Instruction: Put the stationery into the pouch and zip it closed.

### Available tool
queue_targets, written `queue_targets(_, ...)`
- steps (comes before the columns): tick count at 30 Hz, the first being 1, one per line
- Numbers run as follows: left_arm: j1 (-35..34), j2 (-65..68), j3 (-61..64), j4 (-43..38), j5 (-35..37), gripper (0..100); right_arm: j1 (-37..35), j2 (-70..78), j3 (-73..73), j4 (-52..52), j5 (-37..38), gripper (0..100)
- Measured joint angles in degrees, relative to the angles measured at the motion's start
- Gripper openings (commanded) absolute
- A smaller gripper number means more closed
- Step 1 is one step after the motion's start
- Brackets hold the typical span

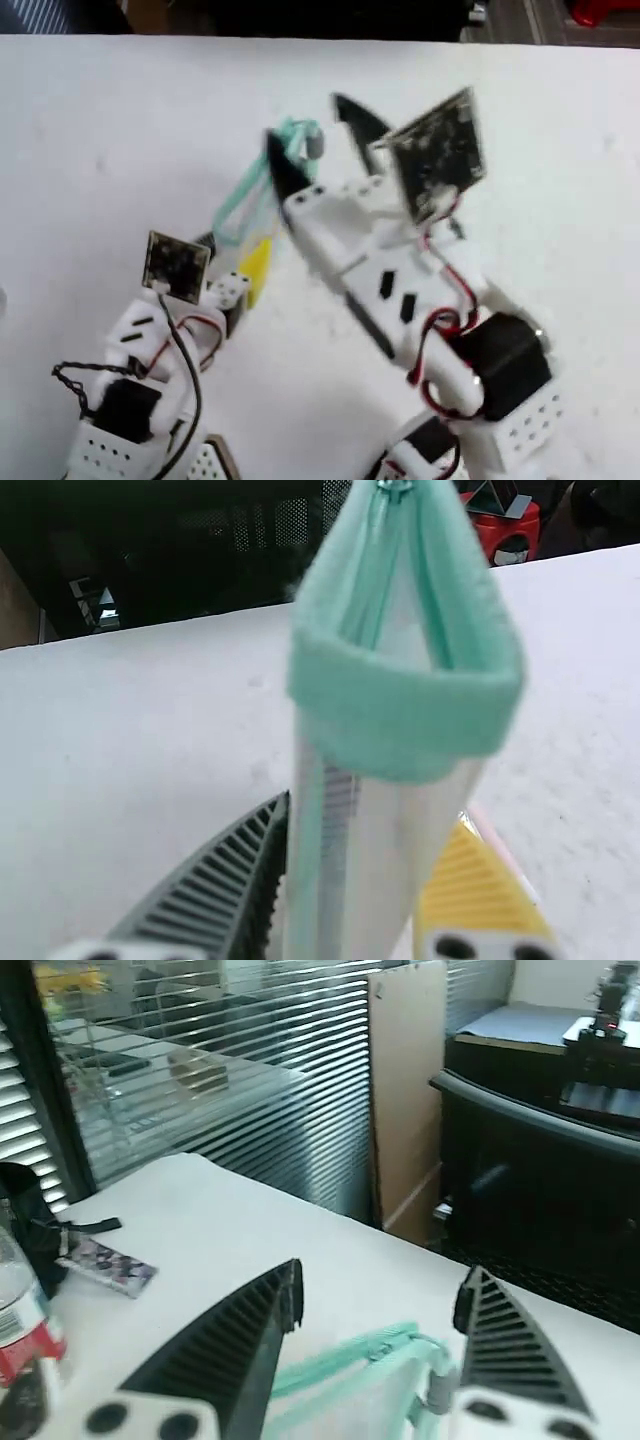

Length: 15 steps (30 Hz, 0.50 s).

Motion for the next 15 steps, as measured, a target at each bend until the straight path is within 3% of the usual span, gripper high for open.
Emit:
queue_targets(5,0.0,0.0,0.0,0.0,0.0,17,9.1,0.0,0.0,3.4,-0.1,23.1)
queue_targets(15,0.0,0.0,0.0,0.0,0.0,16,13.9,0.1,0.0,7.8,-0.1,22.9)
